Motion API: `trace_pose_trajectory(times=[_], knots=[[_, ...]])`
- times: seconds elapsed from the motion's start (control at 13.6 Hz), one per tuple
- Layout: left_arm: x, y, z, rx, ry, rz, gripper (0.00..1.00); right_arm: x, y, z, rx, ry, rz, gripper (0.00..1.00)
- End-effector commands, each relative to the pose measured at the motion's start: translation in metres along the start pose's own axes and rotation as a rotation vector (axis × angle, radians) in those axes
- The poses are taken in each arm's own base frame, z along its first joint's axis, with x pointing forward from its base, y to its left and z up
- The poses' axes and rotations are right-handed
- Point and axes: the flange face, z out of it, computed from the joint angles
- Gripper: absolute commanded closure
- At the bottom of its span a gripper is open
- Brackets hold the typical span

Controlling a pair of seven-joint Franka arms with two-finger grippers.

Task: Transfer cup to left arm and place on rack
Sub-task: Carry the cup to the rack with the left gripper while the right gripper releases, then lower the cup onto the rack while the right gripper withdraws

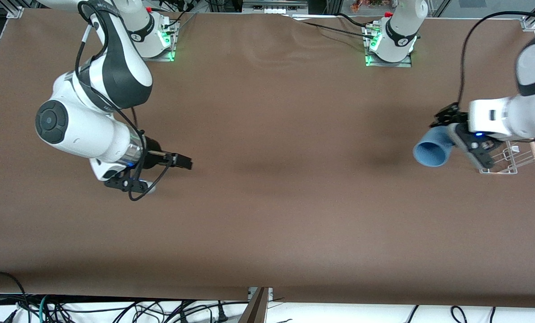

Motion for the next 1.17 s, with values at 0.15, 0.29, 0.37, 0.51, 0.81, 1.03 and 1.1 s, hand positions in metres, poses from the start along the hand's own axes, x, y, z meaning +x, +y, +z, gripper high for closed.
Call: trace_pose_trajectory(times=[0.15,0.29,0.37,0.51,0.81,1.03,1.1], knots=[[-0.067,-0.032,0.007,-0.004,-0.260,-0.144,1.00,0.003,0.068,-0.042,-0.189,0.000,-0.103,0.00],[-0.085,-0.044,0.018,0.016,-0.364,-0.219,1.00,-0.004,0.084,-0.064,-0.204,-0.012,-0.149,0.00],[-0.089,-0.050,0.026,0.023,-0.411,-0.264,1.00,-0.009,0.090,-0.077,-0.210,-0.011,-0.144,0.00],[-0.104,-0.068,0.044,0.010,-0.515,-0.330,1.00,-0.019,0.103,-0.107,-0.266,0.027,-0.144,0.00],[-0.131,-0.100,0.092,-0.015,-0.779,-0.467,1.00,-0.056,0.136,-0.141,-0.226,0.044,-0.123,0.00],[-0.150,-0.113,0.128,-0.008,-0.959,-0.499,1.00,-0.071,0.161,-0.161,-0.243,0.066,-0.090,0.00],[-0.160,-0.115,0.140,-0.006,-1.009,-0.497,1.00,-0.076,0.166,-0.174,-0.239,0.091,-0.080,0.00]])
